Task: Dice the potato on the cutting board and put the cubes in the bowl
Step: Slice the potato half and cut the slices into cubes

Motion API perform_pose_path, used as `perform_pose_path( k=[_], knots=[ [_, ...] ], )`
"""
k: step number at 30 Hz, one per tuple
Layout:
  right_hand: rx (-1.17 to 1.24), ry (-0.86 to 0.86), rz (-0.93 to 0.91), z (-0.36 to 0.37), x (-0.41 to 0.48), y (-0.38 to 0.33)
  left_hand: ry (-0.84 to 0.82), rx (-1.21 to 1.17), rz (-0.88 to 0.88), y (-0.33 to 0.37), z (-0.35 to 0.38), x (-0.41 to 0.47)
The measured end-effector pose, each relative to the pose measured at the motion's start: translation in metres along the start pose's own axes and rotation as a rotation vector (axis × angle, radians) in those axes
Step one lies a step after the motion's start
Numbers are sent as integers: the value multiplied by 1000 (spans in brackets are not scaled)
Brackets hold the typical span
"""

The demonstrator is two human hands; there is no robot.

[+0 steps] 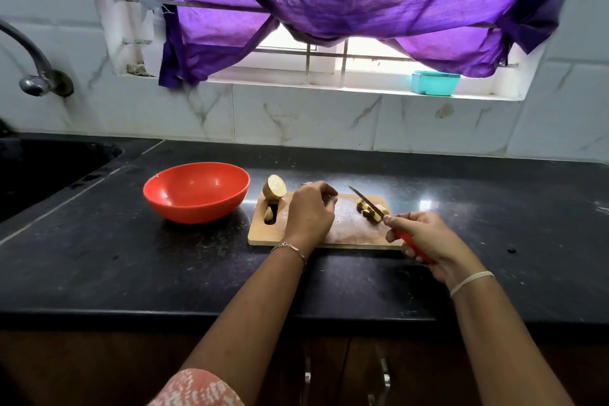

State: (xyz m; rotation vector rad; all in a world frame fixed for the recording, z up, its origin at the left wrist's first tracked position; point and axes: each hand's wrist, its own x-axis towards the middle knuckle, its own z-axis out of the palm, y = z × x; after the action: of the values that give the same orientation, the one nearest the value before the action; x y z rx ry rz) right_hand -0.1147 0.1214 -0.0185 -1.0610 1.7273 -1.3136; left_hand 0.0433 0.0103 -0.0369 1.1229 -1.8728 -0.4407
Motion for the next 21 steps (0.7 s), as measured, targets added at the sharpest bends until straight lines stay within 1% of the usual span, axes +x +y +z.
perform_pose_path(
  k=[2,5,7,10,11,13,16,19,21],
  knots=[
    [63,-35,9,0,-3,0,81,-30,-20,-1,-6,2],
    [115,-52,9,5,-6,2,119,-41,-114,-8,-19,4],
    [114,-34,-38,11,-7,5,119,-60,-180,-17,-31,5],
    [90,19,-167,25,-9,10,117,-86,-235,-25,-52,1],
    [36,46,-221,30,-9,12,123,-86,-243,-28,-59,0],
    [-160,125,-316,38,-9,17,118,-69,-265,-31,-71,-3],
    [-412,242,-374,47,-14,16,78,42,-265,-37,-82,-8],
    [-529,295,-407,51,-21,13,57,211,-231,-38,-88,-12],
    [-547,294,-423,51,-22,13,1,354,-228,-34,-88,-13]
  ],
)
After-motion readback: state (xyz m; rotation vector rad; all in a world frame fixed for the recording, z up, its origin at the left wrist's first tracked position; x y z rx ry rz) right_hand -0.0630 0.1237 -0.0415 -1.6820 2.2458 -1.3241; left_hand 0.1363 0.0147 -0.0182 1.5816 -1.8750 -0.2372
